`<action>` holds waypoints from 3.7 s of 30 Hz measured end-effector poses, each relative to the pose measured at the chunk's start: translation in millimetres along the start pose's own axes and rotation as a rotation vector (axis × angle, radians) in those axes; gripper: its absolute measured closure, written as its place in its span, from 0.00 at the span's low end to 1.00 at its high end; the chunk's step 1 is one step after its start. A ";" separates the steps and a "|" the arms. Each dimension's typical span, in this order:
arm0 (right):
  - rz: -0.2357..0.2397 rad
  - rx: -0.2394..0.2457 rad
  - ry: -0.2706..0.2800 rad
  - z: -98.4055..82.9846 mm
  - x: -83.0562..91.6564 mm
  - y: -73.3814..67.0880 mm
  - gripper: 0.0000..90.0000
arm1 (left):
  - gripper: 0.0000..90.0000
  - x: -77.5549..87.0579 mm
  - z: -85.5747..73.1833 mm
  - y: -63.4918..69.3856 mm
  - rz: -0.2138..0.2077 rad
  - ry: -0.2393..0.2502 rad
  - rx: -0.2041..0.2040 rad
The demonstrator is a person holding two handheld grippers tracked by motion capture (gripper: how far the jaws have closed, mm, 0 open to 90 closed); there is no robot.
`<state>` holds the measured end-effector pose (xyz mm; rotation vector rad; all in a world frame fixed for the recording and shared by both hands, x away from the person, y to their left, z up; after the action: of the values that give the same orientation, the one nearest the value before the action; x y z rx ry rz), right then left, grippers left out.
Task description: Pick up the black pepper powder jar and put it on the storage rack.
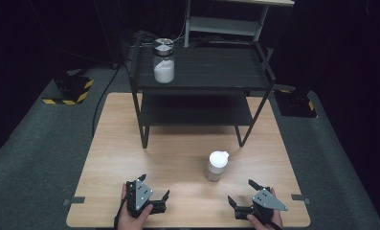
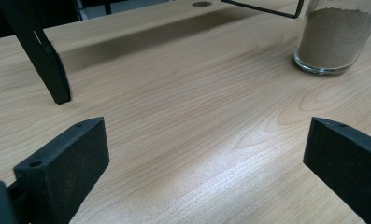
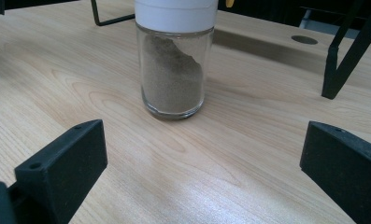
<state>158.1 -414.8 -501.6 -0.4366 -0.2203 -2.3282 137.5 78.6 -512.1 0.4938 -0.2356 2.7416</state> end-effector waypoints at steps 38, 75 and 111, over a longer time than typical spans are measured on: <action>0.013 -0.016 0.012 4.7 -1.8 -2.7 0.00 | 0.00 0.3 -1.6 -5.9 -0.026 0.007 0.026; 0.032 -0.015 0.019 41.7 -46.3 -9.5 0.00 | 0.00 0.5 -2.9 -8.4 -0.044 0.015 0.032; 0.026 -0.080 0.096 37.0 -90.6 -1.4 0.33 | 0.00 1.2 -2.8 -6.7 -0.050 0.016 0.019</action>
<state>226.4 -344.8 -501.2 -0.3636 -0.0754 -2.3317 138.0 85.8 -513.6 0.4757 -0.1911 2.6999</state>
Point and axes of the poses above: each handheld gripper's, and its own axes: x roughly backward along the jaws, z roughly out of its top, y roughly to its right, the point moved 4 cm from there along -x, roughly forward along the jaws, and after that the axes turned 7 degrees about z, right-handed, at the moved point
